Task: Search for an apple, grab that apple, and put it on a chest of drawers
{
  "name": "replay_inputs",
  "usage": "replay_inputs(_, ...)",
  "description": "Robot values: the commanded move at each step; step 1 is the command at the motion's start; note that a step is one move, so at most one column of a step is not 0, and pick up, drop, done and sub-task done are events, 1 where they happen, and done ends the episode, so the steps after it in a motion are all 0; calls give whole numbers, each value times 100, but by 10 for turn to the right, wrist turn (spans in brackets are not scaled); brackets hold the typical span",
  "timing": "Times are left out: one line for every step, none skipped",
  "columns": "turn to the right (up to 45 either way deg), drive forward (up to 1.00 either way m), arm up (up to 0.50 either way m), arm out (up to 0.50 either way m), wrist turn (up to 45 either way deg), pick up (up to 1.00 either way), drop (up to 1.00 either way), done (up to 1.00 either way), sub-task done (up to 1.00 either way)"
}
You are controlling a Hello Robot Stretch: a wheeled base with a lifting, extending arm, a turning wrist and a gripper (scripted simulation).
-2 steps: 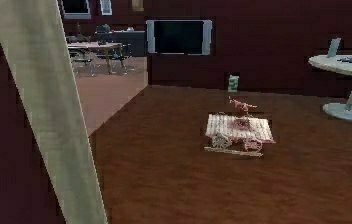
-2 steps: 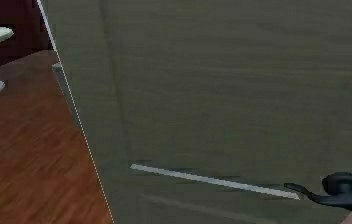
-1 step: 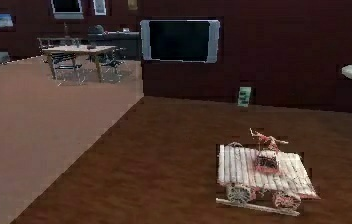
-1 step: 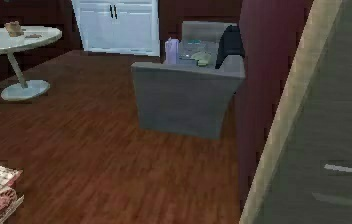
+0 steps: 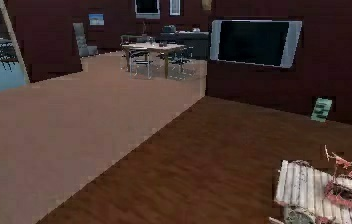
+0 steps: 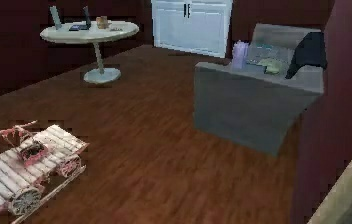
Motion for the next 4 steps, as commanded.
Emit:
replay_inputs(0, 100, 0, 0, 0, 0, 0, 0, 0)
replay_inputs(0, 100, 0, 0, 0, 0, 0, 0, 0)
replay_inputs(0, 100, 0, 0, 0, 0, 0, 0, 0)
replay_inputs(0, 100, 0, 0, 0, 0, 0, 0, 0)
